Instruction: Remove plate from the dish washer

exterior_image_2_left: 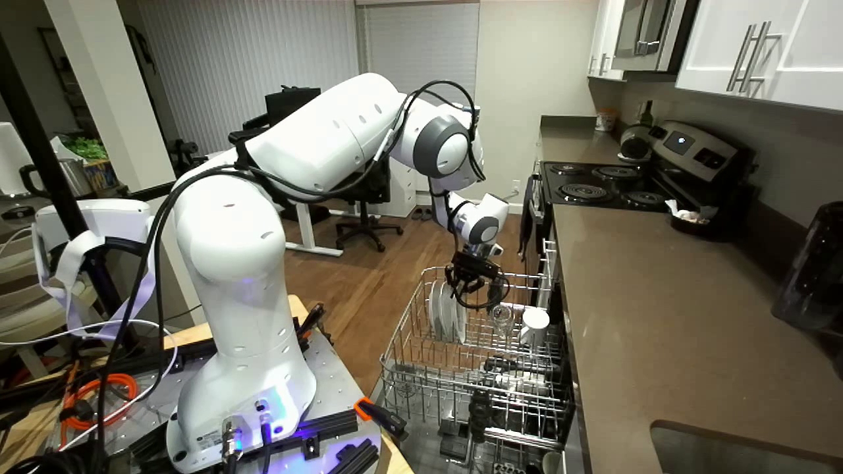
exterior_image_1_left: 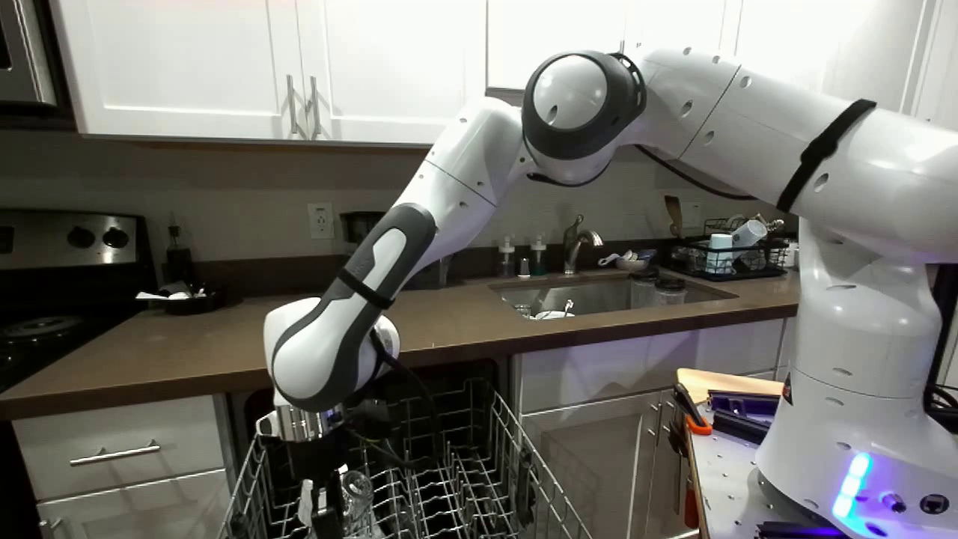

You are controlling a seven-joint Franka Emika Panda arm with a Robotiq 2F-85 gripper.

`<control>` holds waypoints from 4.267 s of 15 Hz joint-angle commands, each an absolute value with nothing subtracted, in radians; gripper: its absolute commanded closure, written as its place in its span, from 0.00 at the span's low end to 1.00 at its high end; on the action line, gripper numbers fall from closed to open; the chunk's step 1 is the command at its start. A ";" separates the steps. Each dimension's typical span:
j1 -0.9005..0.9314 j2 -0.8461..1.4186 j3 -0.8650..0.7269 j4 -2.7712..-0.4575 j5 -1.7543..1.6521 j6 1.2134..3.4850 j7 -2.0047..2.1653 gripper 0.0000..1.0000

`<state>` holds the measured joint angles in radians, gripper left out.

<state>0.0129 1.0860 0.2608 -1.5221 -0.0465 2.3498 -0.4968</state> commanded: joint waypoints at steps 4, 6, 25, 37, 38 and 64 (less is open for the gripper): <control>0.067 1.085 0.221 -1.489 -0.065 2.376 -0.438 0.94; 0.080 1.076 0.211 -1.495 -0.069 2.379 -0.422 0.93; 0.126 0.919 0.192 -1.701 -0.080 2.487 -0.346 0.93; 0.135 0.769 0.177 -1.828 -0.076 2.390 -0.291 0.93; 0.137 0.758 0.176 -1.834 -0.076 2.379 -0.285 0.93; 0.315 0.687 0.028 -1.894 -0.258 2.257 0.092 0.93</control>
<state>0.2853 0.7278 0.0597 -1.8706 -0.2087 2.2871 0.0224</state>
